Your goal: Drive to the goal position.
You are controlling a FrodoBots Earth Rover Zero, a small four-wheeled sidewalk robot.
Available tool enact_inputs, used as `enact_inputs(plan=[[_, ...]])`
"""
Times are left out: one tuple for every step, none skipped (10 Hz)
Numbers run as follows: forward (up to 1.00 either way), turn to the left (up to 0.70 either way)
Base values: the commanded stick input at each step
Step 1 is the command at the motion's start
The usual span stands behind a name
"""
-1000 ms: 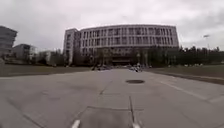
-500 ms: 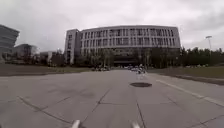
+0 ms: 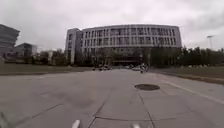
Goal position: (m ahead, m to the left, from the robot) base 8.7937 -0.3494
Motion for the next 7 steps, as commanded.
enact_inputs(plan=[[1.0,-0.04],[1.0,-0.22],[1.0,-0.26],[1.0,0.0],[1.0,-0.15],[1.0,-0.28],[1.0,-0.08]])
